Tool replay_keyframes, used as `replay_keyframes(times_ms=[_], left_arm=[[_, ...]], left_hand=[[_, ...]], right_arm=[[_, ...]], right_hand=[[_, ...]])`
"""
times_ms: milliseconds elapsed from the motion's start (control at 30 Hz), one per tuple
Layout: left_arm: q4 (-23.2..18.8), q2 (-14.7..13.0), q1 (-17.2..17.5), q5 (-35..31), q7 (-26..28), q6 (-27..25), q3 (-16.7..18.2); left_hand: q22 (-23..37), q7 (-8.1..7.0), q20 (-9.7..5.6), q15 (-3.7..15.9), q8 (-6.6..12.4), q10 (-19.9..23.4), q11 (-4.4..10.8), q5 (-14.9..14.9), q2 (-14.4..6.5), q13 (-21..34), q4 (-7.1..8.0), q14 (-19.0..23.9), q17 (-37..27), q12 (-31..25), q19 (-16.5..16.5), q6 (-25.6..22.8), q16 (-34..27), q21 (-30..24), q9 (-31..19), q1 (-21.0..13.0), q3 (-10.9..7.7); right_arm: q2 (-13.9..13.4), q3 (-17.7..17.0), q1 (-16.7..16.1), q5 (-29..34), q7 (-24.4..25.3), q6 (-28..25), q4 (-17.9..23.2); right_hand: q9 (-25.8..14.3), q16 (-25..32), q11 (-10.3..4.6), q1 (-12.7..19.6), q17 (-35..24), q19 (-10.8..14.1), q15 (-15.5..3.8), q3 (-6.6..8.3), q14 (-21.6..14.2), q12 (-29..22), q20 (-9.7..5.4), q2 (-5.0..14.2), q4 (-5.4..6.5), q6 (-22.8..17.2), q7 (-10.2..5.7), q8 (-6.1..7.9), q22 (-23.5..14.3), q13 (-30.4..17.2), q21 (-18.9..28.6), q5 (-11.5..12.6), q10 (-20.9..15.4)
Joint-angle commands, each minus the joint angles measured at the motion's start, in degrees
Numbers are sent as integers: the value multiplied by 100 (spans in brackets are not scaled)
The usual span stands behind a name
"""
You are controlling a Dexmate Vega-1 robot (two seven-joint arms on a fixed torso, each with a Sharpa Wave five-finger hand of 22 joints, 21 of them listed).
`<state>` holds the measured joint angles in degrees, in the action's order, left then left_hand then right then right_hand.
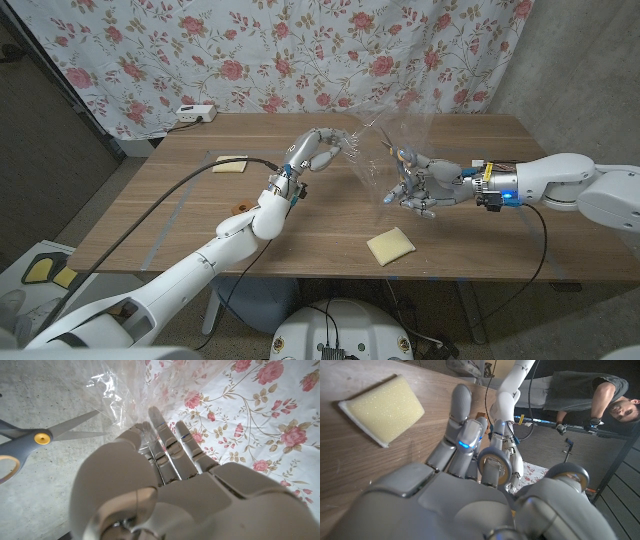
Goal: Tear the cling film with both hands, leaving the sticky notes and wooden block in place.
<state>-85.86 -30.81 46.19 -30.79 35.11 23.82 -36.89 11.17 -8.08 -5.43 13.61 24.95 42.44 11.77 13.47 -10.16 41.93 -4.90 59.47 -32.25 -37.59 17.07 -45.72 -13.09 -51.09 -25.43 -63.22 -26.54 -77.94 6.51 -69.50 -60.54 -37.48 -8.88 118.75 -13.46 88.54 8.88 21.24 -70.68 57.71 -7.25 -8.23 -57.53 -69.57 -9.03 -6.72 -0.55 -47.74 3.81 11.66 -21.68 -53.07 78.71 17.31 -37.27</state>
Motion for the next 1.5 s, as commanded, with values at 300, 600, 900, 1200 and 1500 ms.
replay_keyframes(times_ms=[300,600,900,1200,1500], left_arm=[[-340,-390,-20,-607,174,-136,-115],[-503,-510,24,-677,98,-179,-100],[-592,-520,157,-425,-1,-244,16],[-603,-539,100,-379,-173,-217,27],[-750,-668,-94,-605,-577,-224,-61]], left_hand=[[-10,-19,6,-8,29,-50,15,11,2,105,9,-56,-67,-57,-50,-11,13,-57,-116,32,-12],[-17,-17,6,-5,34,-59,15,15,4,152,9,-56,-102,-70,-58,-2,9,-76,-164,31,-16],[-20,-13,18,-3,34,-62,16,11,-2,185,3,-38,-140,-77,-62,0,-5,-97,-199,23,-25],[-21,7,16,-3,25,-31,14,1,-5,204,-4,-16,-174,-91,-63,-1,-19,-118,-212,15,-33],[-22,-1,21,-4,18,-26,14,-11,-1,233,-13,-20,-206,-99,-68,10,-17,-139,-241,11,-41]], right_arm=[[-93,12,377,258,-137,-638,190],[-98,308,704,371,-234,-794,292],[-395,-258,-37,128,-3,-452,344],[-371,-1051,-718,231,24,-558,469],[-380,-520,83,473,-194,-1119,662]], right_hand=[[1,2,-778,163,-18,70,-378,-390,186,-94,-350,147,120,757,694,38,-58,117,-94,72,-1022],[2,2,-767,221,-18,89,-378,-499,187,-155,-349,196,158,782,703,34,-61,76,-114,81,-996],[-2,1,-776,314,-18,92,-376,-669,187,-161,-349,273,221,795,694,41,-56,159,-154,87,-982],[-2,-1,-772,380,-17,90,-377,-793,188,-196,-349,323,273,804,693,41,-82,175,-163,90,-980],[-3,-1,-759,450,-17,96,-377,-940,187,-227,-348,361,348,817,681,43,-92,195,-183,92,-949]])
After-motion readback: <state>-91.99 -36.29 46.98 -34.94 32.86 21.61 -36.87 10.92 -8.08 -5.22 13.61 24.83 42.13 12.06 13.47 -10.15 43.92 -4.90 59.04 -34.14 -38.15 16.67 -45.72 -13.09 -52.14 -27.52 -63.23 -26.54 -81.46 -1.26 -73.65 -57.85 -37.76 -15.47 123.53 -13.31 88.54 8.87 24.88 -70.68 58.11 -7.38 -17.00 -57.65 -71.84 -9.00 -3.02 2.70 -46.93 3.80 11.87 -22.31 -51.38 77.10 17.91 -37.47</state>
